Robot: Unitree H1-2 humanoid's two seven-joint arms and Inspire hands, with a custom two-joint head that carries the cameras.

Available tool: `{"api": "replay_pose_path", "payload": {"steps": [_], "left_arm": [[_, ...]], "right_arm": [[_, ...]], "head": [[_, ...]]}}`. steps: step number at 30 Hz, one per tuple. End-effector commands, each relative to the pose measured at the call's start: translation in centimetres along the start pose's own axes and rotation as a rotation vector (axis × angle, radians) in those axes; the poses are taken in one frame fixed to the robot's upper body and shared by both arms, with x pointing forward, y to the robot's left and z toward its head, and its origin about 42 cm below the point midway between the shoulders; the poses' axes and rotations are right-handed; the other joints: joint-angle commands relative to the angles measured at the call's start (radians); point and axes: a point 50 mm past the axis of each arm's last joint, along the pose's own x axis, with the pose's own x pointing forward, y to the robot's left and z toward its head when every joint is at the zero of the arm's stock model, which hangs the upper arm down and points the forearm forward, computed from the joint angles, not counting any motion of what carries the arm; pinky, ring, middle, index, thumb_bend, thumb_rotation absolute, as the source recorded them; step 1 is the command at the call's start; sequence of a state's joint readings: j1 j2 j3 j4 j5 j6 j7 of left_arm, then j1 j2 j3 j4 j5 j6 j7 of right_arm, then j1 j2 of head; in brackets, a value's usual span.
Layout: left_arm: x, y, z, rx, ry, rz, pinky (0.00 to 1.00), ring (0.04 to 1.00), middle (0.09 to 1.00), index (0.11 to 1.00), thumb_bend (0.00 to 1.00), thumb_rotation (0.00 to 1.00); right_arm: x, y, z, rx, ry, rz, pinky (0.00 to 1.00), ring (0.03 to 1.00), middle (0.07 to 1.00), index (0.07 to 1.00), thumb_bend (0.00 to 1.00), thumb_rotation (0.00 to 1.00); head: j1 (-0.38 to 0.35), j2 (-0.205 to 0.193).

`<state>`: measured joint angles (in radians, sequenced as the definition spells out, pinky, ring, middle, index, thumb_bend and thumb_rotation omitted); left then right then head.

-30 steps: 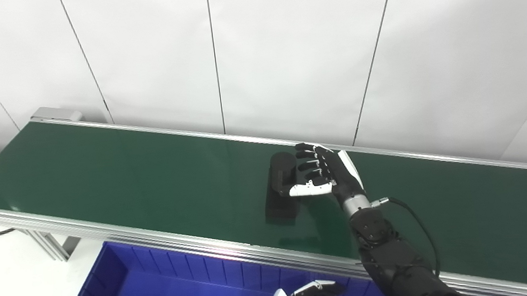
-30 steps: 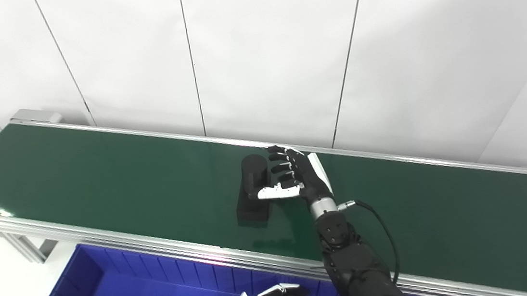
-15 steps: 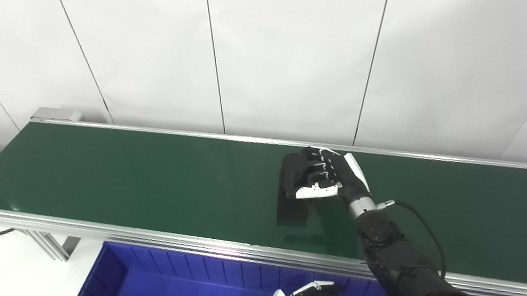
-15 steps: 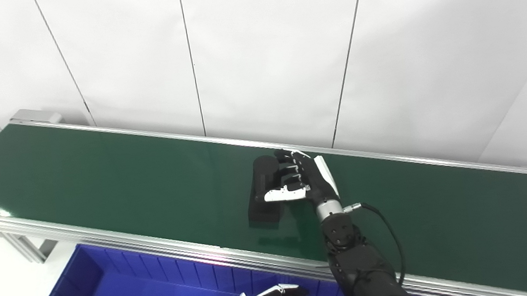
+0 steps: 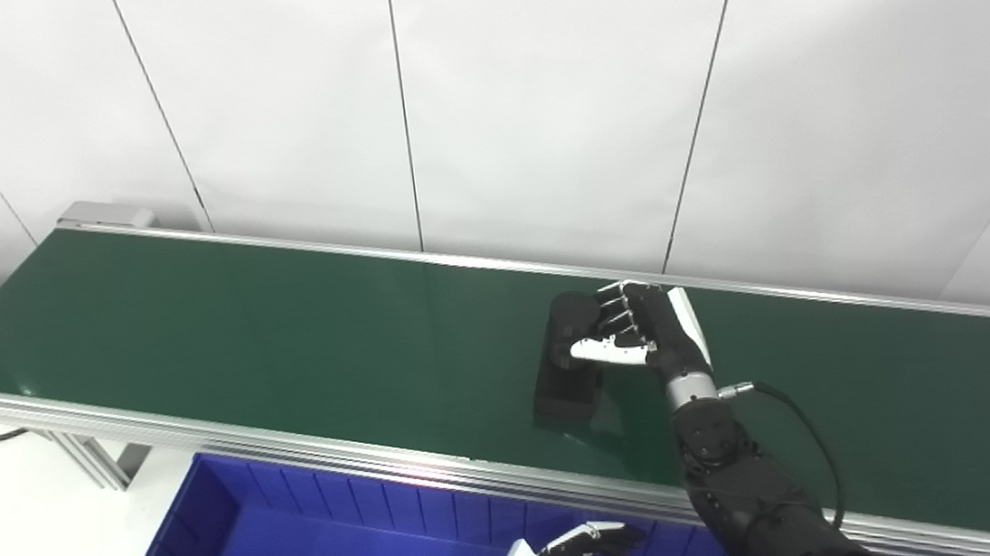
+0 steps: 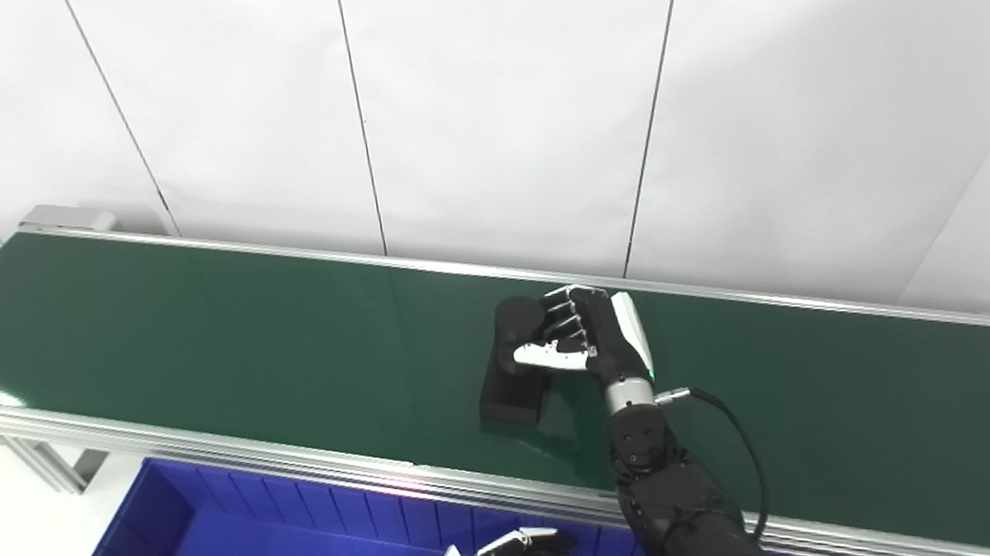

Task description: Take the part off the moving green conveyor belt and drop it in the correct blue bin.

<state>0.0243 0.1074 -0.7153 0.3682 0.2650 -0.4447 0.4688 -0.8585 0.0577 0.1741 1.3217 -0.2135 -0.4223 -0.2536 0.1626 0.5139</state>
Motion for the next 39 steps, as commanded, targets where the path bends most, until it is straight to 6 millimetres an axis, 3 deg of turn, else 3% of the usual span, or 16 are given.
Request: {"api": "replay_pose_path", "payload": {"steps": [1, 16, 22, 29, 39], "left_arm": [[0.4, 0.1, 0.7, 0.0, -0.052, 0.008, 0.64, 0.716, 0.746, 0.734, 0.97, 0.1], [0.5, 0.3, 0.6, 0.001, -0.049, 0.01, 0.66, 0.723, 0.746, 0.731, 0.97, 0.09], [0.6, 0.6, 0.6, 0.003, -0.051, 0.011, 0.66, 0.72, 0.741, 0.723, 0.97, 0.1], [0.8, 1.3, 0.3, 0.006, -0.047, 0.006, 0.68, 0.729, 0.744, 0.727, 0.96, 0.11], [1.0, 2.8, 0.0, 0.021, -0.043, 0.001, 0.67, 0.734, 0.749, 0.729, 0.96, 0.11]], "right_arm": [[1.4, -0.3, 2.8, -0.004, -0.098, -0.008, 0.36, 0.414, 0.488, 0.516, 0.52, 0.0], [1.0, -0.7, 2.8, 0.006, -0.145, -0.016, 0.37, 0.424, 0.486, 0.513, 0.52, 0.0], [0.2, -1.9, 4.0, 0.013, -0.262, -0.016, 0.37, 0.43, 0.475, 0.514, 0.52, 0.0], [-3.3, -5.2, 6.0, 0.033, -0.42, -0.053, 0.37, 0.438, 0.471, 0.512, 0.52, 0.0], [-9.9, -9.8, 7.8, 0.061, -0.476, -0.11, 0.38, 0.433, 0.473, 0.517, 0.52, 0.0]], "head": [[-0.001, 0.001], [-0.016, 0.004], [-0.039, 0.01], [-0.08, 0.022], [-0.167, 0.05]]}}
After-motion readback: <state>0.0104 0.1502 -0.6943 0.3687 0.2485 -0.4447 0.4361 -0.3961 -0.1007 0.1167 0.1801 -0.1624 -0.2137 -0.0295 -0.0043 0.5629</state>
